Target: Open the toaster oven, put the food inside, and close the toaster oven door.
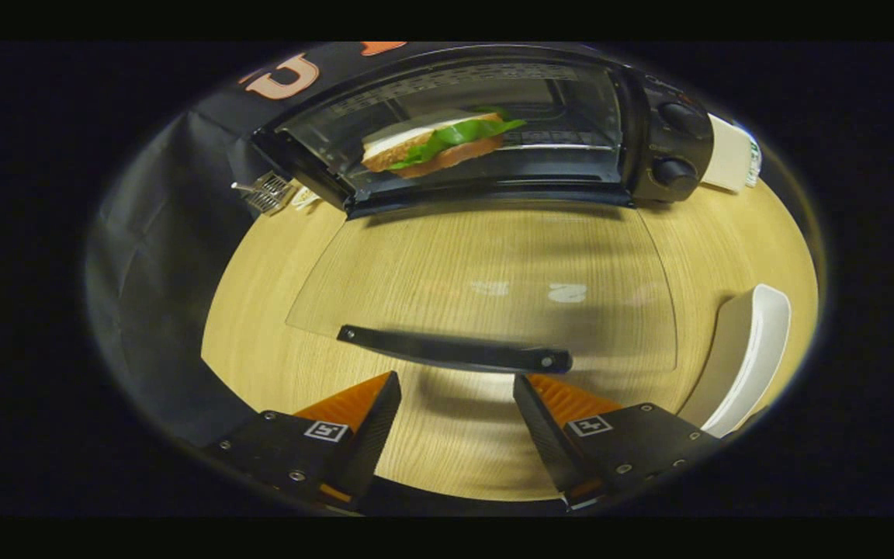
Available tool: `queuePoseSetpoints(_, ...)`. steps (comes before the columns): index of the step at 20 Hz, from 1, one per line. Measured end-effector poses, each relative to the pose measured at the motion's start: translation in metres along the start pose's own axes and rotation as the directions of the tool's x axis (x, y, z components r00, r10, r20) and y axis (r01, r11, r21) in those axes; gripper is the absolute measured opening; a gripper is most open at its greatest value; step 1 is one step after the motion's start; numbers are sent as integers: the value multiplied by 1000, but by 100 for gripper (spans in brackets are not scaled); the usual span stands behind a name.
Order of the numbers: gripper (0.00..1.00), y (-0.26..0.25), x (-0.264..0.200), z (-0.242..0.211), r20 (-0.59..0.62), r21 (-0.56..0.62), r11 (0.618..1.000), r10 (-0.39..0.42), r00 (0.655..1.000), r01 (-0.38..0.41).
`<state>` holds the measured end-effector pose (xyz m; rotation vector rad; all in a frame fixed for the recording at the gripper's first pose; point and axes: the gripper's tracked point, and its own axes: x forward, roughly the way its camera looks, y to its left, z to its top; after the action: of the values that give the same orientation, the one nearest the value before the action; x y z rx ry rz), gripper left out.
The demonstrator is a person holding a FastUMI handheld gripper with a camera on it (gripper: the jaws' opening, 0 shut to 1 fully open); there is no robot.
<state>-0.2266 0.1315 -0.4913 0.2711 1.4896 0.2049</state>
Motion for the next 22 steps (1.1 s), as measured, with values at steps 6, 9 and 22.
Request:
queuePoseSetpoints(6, 86, 10, -28, 21, 99, 5, 998, 62, 993, -63)
queuePoseSetpoints(9, 87, 18, -52, 56, 202, -48, 997, 69, 977, -61)
queuePoseSetpoints(22, 87, 12, -94, 173, 436, -155, 980, -42, 899, 122)
